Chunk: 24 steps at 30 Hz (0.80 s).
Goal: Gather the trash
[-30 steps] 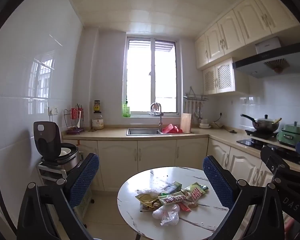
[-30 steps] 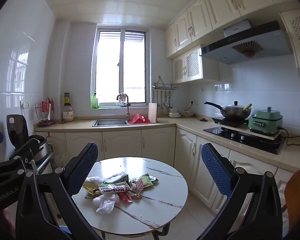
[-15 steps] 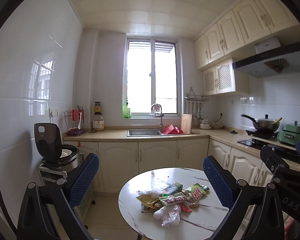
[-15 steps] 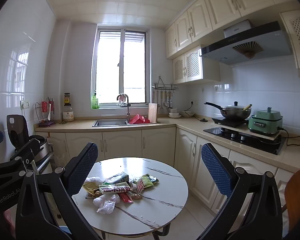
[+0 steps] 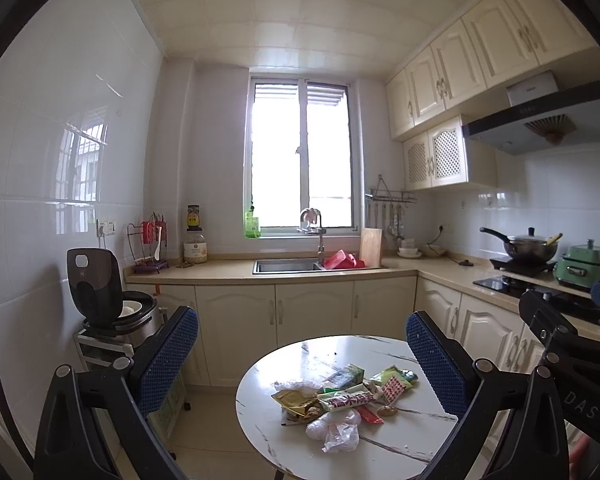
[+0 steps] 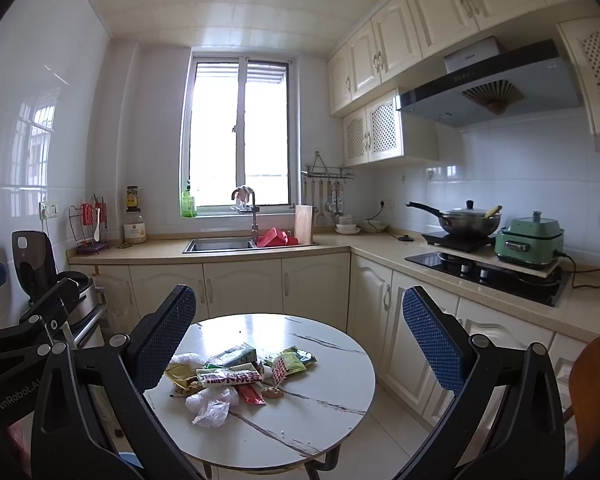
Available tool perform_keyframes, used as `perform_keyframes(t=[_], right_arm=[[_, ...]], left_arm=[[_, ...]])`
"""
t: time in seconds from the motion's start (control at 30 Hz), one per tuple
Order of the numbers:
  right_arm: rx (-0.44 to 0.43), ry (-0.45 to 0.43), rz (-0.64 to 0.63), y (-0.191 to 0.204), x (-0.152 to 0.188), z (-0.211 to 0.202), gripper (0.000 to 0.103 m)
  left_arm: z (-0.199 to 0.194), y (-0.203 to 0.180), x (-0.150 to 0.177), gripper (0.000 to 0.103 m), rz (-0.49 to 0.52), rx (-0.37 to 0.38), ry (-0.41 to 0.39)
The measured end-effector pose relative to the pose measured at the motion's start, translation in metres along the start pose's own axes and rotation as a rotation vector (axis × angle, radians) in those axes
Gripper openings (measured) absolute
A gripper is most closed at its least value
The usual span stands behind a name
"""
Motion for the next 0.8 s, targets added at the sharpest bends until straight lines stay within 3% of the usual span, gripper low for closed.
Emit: perform_keyframes(t=[0.8], right_arm=[[0.003,-0.009,0.002,0.0000,-0.0049,-0.0019,0.103]], left_arm=[[-0.0021,-0.0025,-0.0001,0.102,0.005,-0.002,-0.021]])
Point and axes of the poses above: each gripper's, at about its wrist camera, not at the fingertips, and z roughly the way its jaws point, y to its left, x to its underside, the point moved 8 cm from there along z, roughly the way its jaws point, and after that the axes turned 3 degrees about z, right-handed, at the moved point
